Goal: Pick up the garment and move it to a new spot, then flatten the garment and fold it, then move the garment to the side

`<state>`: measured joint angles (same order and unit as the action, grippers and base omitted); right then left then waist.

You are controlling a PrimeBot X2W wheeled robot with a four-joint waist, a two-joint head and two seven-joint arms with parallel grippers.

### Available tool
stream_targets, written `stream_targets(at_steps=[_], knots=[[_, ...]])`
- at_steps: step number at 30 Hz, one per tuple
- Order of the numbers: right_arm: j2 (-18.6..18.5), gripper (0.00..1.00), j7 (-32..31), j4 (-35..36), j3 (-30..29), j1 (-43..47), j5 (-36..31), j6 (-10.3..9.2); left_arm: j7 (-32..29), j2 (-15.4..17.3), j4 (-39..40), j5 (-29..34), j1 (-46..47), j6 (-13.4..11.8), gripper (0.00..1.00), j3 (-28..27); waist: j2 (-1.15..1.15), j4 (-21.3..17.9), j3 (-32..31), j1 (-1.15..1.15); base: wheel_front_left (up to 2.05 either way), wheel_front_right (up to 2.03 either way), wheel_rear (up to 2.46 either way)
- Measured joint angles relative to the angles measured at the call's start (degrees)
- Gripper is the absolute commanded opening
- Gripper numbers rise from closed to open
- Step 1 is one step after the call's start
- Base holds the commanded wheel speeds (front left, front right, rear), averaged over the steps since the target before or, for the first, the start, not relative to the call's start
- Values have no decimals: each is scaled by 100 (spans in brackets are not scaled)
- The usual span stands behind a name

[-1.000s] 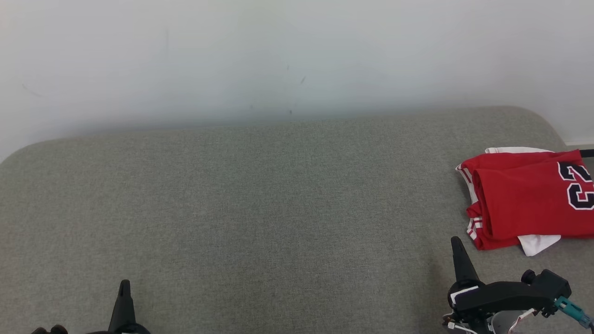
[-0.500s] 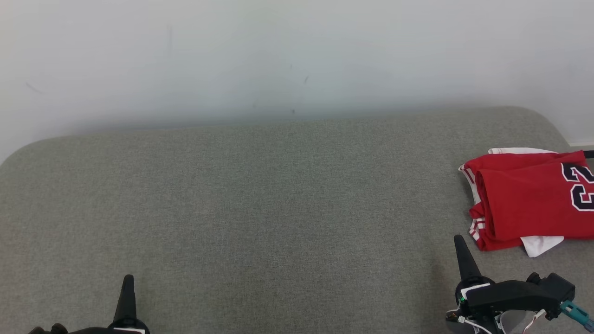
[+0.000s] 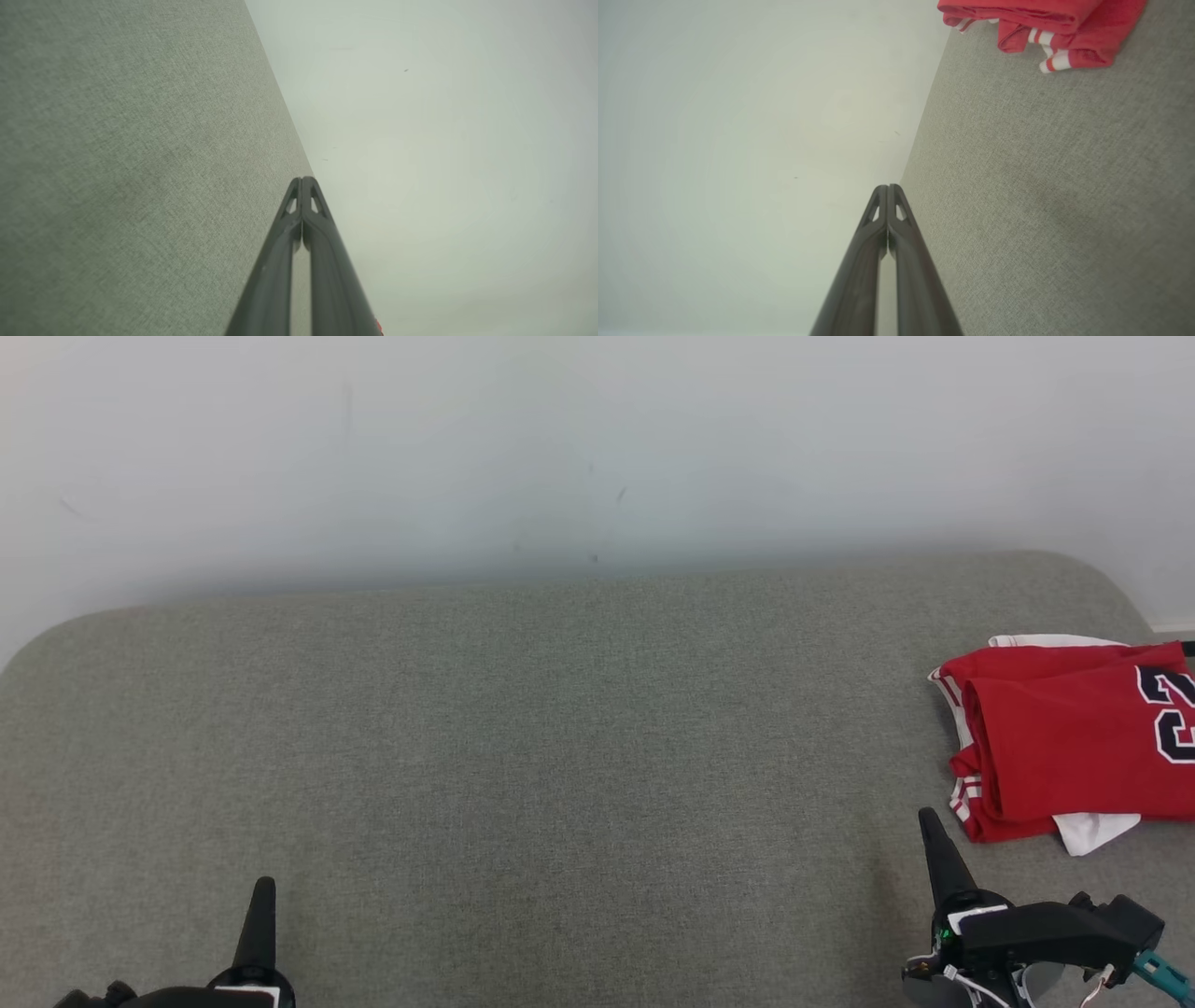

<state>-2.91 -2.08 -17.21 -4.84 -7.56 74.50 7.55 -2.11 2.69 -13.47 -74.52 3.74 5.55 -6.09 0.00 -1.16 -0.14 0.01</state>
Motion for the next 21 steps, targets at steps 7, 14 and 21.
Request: stream_targets(at_steps=[7, 14, 21], knots=[[0, 0, -94, 64, -32, 32, 343, 0, -88, 1, -10, -343, 41, 43, 0, -8, 0, 20, 5, 0, 0, 0, 0], [0, 0, -172, 126, -63, 49, 667, 0, -170, 3, -19, -683, 102, 59, 0, -14, 0, 40, 11, 0, 0, 0, 0], [0, 0, -248, 172, -94, 57, 971, 0, -252, 3, -30, -998, 126, 100, 0, -21, 0, 60, 16, 0, 0, 0, 0]])
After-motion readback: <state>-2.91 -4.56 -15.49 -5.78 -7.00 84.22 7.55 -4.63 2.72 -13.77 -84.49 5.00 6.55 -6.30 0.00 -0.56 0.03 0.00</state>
